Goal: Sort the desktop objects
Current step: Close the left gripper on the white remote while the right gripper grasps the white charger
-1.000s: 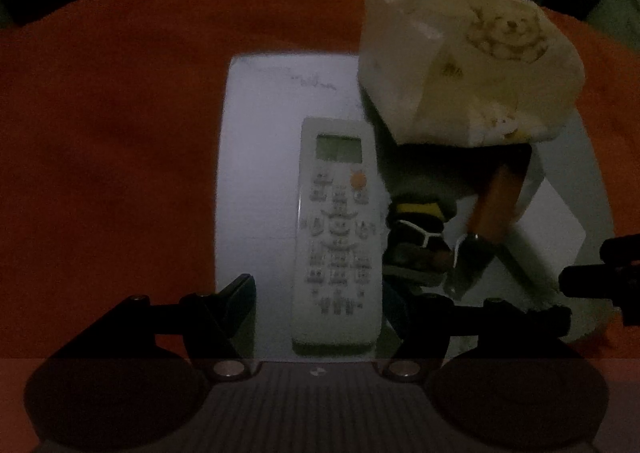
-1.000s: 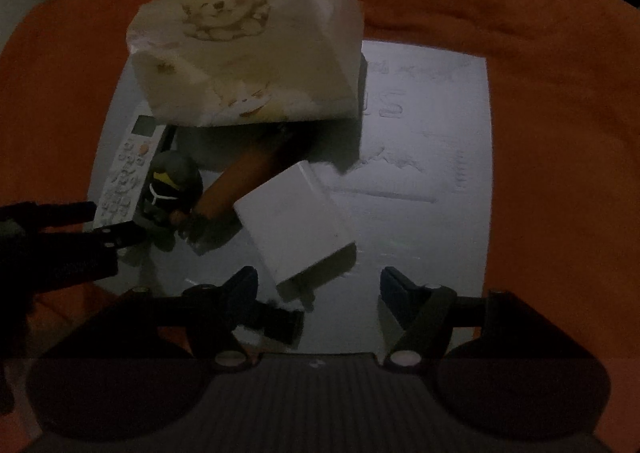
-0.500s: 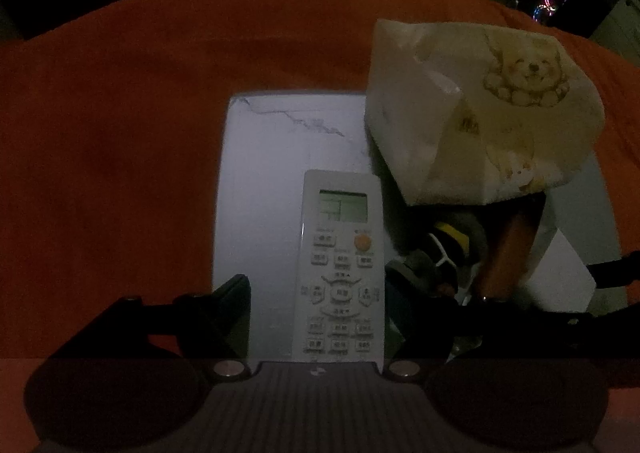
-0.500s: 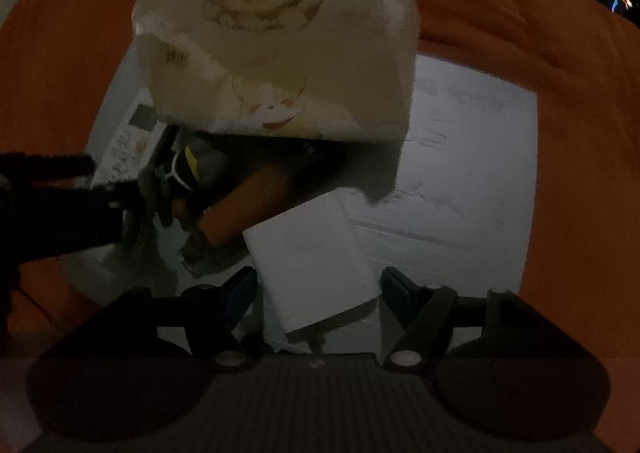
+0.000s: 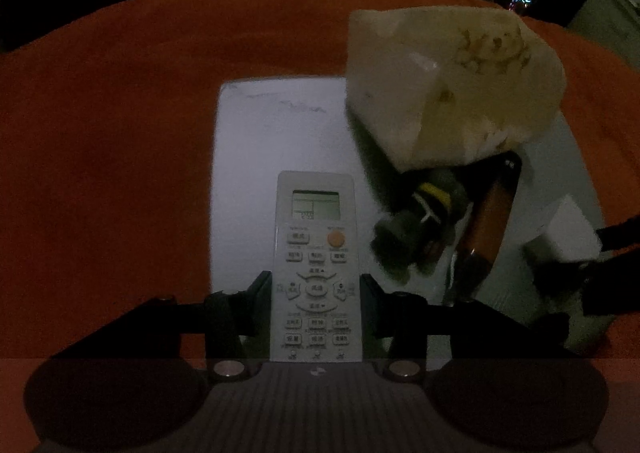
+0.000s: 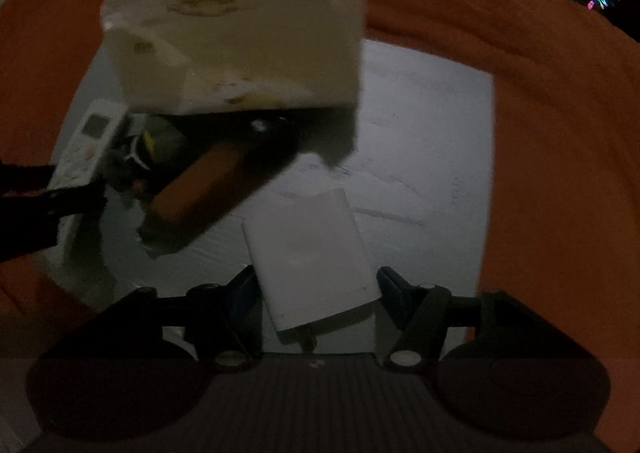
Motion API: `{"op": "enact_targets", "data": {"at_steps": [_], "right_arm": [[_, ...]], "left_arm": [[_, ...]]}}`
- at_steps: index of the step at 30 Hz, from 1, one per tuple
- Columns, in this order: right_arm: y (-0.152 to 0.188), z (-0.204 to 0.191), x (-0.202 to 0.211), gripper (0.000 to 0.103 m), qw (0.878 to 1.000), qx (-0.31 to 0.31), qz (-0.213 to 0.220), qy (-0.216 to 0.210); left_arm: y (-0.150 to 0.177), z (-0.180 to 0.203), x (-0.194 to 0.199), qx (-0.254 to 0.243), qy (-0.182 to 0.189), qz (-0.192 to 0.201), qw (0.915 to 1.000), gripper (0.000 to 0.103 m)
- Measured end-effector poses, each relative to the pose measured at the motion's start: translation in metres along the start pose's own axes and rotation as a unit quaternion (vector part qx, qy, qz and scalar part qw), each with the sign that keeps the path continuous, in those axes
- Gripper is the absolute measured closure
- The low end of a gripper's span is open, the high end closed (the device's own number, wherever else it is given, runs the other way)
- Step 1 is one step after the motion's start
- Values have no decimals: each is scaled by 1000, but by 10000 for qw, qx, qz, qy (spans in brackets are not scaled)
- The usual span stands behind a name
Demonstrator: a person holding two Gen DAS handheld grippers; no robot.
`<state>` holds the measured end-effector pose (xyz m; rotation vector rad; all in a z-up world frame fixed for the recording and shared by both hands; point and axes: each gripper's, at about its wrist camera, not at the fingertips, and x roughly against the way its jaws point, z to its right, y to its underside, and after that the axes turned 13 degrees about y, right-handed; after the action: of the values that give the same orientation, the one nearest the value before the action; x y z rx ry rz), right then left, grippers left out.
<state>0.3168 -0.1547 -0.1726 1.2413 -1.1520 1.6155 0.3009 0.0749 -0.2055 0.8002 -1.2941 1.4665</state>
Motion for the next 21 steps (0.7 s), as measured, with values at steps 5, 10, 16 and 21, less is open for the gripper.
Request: {"op": "enact_targets", "data": {"at_steps": [5,10,16,21], "right_arm": [[4,14,1,37,9997,-241,-99,43],[0,14,2,36,9989,-363,-280,32],[-10,11,0,34,9978,-418,-506,55],[-9,7,0,28,9980,-74,-605,144]], "left_arm": [[-2,-8,0,80,-63,-51,9999,62],[-11,-12,-1,203,-51,-165,9996,59],[-12,-6,-6,138,-112,-212,9996,52],[-8,-1,-7,-13,-243,-176,9995,53]]}}
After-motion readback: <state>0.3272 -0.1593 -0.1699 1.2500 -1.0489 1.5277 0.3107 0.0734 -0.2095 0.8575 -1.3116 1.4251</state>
